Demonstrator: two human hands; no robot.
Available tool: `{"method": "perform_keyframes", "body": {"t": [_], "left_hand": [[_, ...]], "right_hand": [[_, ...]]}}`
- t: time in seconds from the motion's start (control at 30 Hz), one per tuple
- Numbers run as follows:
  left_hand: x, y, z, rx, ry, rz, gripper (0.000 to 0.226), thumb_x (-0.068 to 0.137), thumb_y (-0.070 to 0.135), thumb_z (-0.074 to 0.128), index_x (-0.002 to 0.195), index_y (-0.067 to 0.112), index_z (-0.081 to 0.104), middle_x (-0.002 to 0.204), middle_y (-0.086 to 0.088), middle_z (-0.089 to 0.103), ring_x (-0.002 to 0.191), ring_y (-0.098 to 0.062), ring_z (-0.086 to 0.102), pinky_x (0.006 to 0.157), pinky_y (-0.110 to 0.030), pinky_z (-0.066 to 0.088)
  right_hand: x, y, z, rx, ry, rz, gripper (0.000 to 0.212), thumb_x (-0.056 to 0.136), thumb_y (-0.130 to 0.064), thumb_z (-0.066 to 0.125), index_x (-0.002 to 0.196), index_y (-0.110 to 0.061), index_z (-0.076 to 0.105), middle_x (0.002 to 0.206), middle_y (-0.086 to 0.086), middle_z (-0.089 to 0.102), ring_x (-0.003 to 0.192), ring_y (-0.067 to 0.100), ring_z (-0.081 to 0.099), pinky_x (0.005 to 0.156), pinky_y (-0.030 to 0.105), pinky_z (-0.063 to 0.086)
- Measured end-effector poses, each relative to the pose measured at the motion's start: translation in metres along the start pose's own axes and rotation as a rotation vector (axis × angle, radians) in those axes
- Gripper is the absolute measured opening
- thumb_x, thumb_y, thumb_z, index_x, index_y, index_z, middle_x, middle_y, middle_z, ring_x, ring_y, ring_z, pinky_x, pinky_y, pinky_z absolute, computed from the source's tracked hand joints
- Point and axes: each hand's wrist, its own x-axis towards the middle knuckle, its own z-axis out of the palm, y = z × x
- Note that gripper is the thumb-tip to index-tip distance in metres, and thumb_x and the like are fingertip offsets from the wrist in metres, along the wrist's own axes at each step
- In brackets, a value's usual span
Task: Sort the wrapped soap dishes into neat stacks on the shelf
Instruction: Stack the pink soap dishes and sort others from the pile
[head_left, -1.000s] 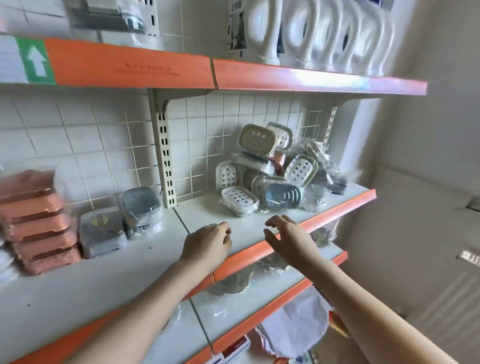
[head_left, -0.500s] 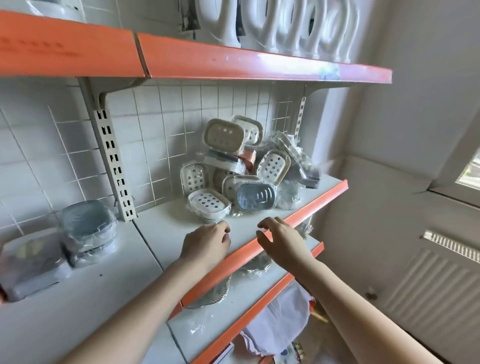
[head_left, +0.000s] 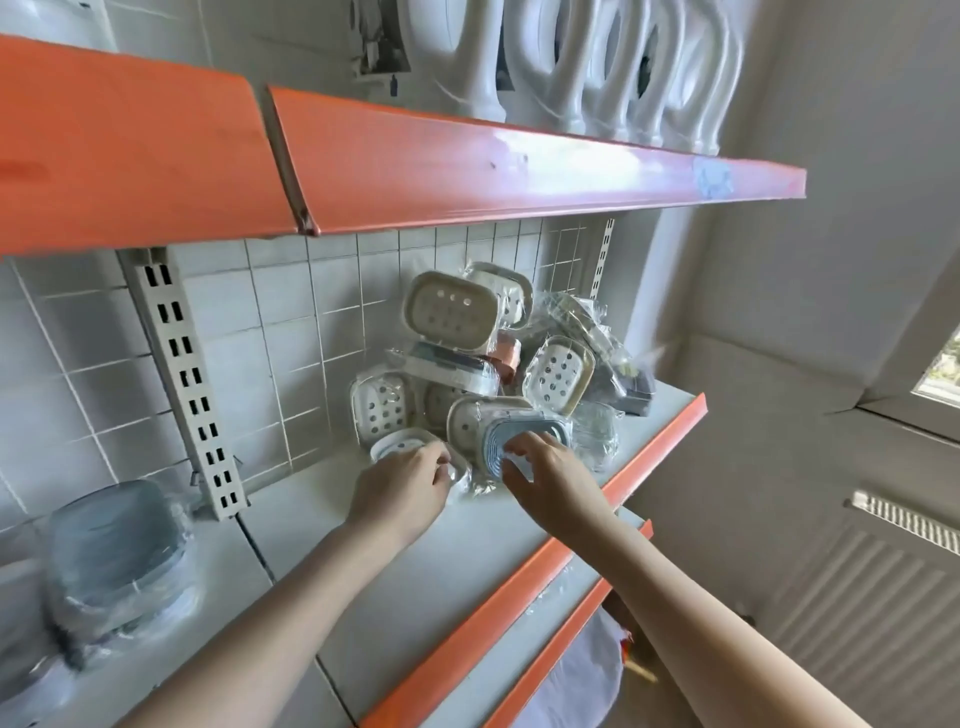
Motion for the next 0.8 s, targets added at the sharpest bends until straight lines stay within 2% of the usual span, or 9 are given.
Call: {"method": "perform_keyframes", "body": {"t": [0.13, 0.23, 0.33, 0.47, 0.63, 0.8], "left_hand": [[0.016, -0.001, -0.005, -0.053, 0.072, 0.054, 0.021, 0.093, 0.025, 0.047, 0.107, 0.026, 0.062, 0.106, 0.007, 0.067, 0.098, -0.017, 0.060, 0.067, -0.023, 0.034], [0.027, 0.001, -0.007, -0.109, 0.100, 0.063, 0.022, 0.092, 0.025, 0.048, 0.109, 0.024, 0.060, 0.107, 0.005, 0.067, 0.097, -0.020, 0.062, 0.074, -0.028, 0.046], [0.038, 0.000, -0.005, -0.110, 0.089, 0.041, 0.021, 0.092, 0.025, 0.047, 0.109, 0.022, 0.058, 0.105, 0.003, 0.066, 0.093, -0.021, 0.062, 0.077, -0.035, 0.050], [0.056, -0.001, 0.001, -0.096, 0.056, -0.038, 0.022, 0.093, 0.027, 0.046, 0.111, 0.019, 0.054, 0.107, 0.001, 0.065, 0.093, -0.024, 0.062, 0.079, -0.040, 0.050], [0.082, -0.002, 0.010, -0.121, 0.064, -0.167, 0.028, 0.095, 0.030, 0.044, 0.112, 0.009, 0.051, 0.112, -0.006, 0.061, 0.099, -0.027, 0.060, 0.082, -0.041, 0.050], [0.106, 0.002, 0.017, -0.144, 0.088, -0.294, 0.043, 0.095, 0.033, 0.046, 0.117, -0.004, 0.046, 0.103, -0.019, 0.061, 0.090, -0.032, 0.062, 0.077, -0.041, 0.053]], "right_hand": [[0.020, -0.001, 0.004, 0.035, 0.048, 0.017, 0.025, 0.090, -0.025, 0.057, 0.110, -0.011, 0.062, 0.109, 0.011, 0.063, 0.101, 0.030, 0.059, 0.083, 0.037, 0.047], [0.036, -0.001, 0.006, 0.069, 0.087, 0.021, 0.028, 0.091, -0.026, 0.057, 0.113, -0.009, 0.061, 0.112, 0.011, 0.062, 0.100, 0.029, 0.060, 0.084, 0.037, 0.048], [0.051, 0.000, 0.006, 0.111, 0.116, 0.024, 0.030, 0.091, -0.025, 0.057, 0.116, -0.008, 0.059, 0.115, 0.012, 0.061, 0.101, 0.029, 0.061, 0.084, 0.038, 0.048], [0.076, 0.005, 0.005, 0.144, 0.149, -0.007, 0.034, 0.092, -0.026, 0.056, 0.123, -0.013, 0.057, 0.116, 0.007, 0.062, 0.103, 0.024, 0.061, 0.085, 0.038, 0.048], [0.116, 0.017, -0.001, 0.206, 0.188, -0.029, 0.029, 0.093, -0.027, 0.055, 0.117, -0.011, 0.059, 0.113, 0.009, 0.061, 0.096, 0.025, 0.060, 0.077, 0.027, 0.041], [0.158, 0.025, -0.004, 0.271, 0.218, -0.065, 0.045, 0.091, -0.029, 0.058, 0.128, -0.006, 0.046, 0.128, 0.016, 0.050, 0.113, 0.030, 0.052, 0.090, 0.035, 0.041]]}}
